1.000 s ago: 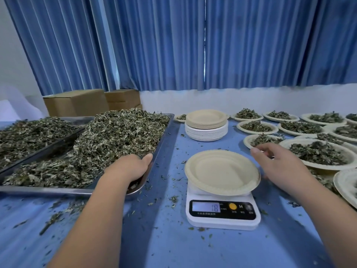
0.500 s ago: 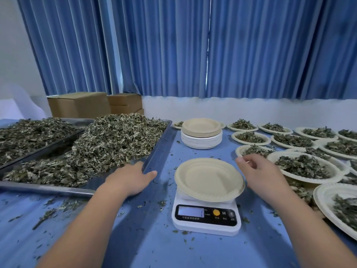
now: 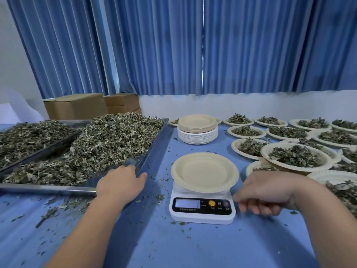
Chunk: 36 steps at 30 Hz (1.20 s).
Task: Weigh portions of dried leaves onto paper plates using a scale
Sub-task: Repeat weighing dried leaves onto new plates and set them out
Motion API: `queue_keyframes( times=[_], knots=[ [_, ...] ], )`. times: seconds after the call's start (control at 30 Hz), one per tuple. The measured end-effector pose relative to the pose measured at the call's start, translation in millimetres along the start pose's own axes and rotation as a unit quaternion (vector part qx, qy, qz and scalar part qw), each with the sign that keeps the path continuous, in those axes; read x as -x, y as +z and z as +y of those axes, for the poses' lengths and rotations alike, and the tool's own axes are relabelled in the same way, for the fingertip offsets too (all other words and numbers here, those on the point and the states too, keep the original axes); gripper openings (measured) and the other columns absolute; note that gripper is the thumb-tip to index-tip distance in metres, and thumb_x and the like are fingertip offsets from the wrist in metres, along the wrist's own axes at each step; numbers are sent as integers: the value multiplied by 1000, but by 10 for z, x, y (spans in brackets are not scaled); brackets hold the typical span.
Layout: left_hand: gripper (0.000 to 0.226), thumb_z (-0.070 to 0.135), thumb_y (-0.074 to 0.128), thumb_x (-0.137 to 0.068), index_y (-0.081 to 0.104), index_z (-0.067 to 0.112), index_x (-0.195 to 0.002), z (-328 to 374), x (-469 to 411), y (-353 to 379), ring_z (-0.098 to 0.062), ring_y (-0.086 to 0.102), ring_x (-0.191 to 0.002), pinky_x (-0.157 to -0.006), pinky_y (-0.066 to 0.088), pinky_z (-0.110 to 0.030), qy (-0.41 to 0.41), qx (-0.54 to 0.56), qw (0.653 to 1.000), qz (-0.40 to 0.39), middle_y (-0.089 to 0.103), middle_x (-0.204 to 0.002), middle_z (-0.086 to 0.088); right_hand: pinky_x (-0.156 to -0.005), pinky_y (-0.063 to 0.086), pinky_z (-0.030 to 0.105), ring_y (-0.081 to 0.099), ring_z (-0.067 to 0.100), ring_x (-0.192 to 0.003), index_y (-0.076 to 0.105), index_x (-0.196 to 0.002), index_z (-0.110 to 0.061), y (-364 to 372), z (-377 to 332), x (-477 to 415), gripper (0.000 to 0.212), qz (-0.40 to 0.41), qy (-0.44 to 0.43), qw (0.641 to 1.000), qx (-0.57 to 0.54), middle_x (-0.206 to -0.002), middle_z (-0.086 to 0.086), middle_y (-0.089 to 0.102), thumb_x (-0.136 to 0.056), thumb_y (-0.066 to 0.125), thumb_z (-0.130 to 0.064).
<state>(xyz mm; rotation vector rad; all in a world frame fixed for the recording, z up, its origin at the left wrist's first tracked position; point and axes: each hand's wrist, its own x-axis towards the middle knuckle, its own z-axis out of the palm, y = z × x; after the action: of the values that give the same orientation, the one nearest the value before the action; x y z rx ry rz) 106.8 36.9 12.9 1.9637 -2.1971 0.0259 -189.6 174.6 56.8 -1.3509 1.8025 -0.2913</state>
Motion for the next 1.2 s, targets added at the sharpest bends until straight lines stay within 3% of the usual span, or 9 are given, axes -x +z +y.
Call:
queue_keyframes(
  times=[0.1, 0.33, 0.43, 0.5, 0.63, 0.77, 0.87, 1.03, 1.2],
  knots=[
    [37, 57, 37, -94, 48, 22, -91, -7, 10, -5, -25, 54, -91, -82, 51, -40, 3, 19, 1000, 16, 51, -87, 2, -39, 23, 19, 38, 12, -38, 65, -68, -11, 92, -64, -33, 27, -13, 17, 999, 34, -49, -1, 51, -86, 61, -31],
    [36, 57, 37, -94, 56, 28, -103, 5, 31, -37, -21, 49, -86, -90, 39, -43, -17, 38, 998, 38, 56, -91, 8, -34, 18, 16, 37, 10, -34, 63, -60, -10, 159, -110, -83, 33, -14, 56, 998, 14, -46, -1, 50, -88, 62, -28],
    [44, 61, 33, -93, 58, 30, -110, 19, 34, -53, -25, 52, -102, -95, 32, -51, -30, 26, 999, 27, 60, -107, 4, -33, 17, 16, 36, 10, -33, 63, -59, -11, 167, -109, -99, 33, -15, 69, 997, 3, -46, -1, 50, -86, 64, -30],
    [56, 68, 28, -92, 52, 33, -127, 9, 32, -45, -28, 49, -117, -98, 31, -55, -39, 9, 999, 12, 55, -127, 1, -33, 18, 16, 36, 10, -33, 65, -60, -10, 156, -96, -97, 32, -16, 68, 998, 2, -47, 1, 51, -84, 66, -31],
    [74, 78, 19, -86, 31, 36, -146, -30, 16, -33, -30, 48, -126, -96, 38, -46, -32, 5, 999, -40, 43, -145, -1, -34, 21, 16, 40, 11, -36, 67, -69, -8, 53, -1, -58, 28, 1, 51, 998, -42, -51, 3, 52, -88, 63, -28],
    [69, 76, 21, -88, 33, 37, -143, -45, 6, -33, -29, 54, -117, -84, 40, -40, 4, -24, 998, -51, 53, -133, -2, -35, 24, 15, 39, 17, -37, 65, -79, -1, -27, 21, -86, 14, 148, 23, 977, -152, -53, 10, 54, -88, 56, -7],
    [58, 70, 24, -92, 45, 32, -130, -59, 21, -27, -27, 56, -109, -79, 40, -37, 14, -24, 999, -41, 56, -123, -1, -36, 26, 15, 37, 18, -32, 61, -74, -1, -9, -12, -138, 18, 226, 12, 966, -123, -50, 12, 54, -89, 51, -3],
    [38, 62, 31, -94, 44, 27, -99, -81, 19, -3, -27, 54, -97, -83, 49, -41, 25, -4, 1000, -17, 50, -92, 0, -37, 26, 16, 34, 18, -32, 63, -76, -1, 33, -61, -152, 20, 241, -1, 965, -101, -45, 11, 54, -89, 49, -4],
    [42, 61, 39, -93, 53, 25, -110, -93, 18, -9, -21, 56, -85, -72, 49, -34, 20, 32, 999, 28, 55, -90, 5, -37, 28, 18, 43, 22, -42, 66, -84, 2, 22, -37, -169, 18, 237, 4, 967, -95, -58, 16, 57, -90, 50, -2]
  ],
)
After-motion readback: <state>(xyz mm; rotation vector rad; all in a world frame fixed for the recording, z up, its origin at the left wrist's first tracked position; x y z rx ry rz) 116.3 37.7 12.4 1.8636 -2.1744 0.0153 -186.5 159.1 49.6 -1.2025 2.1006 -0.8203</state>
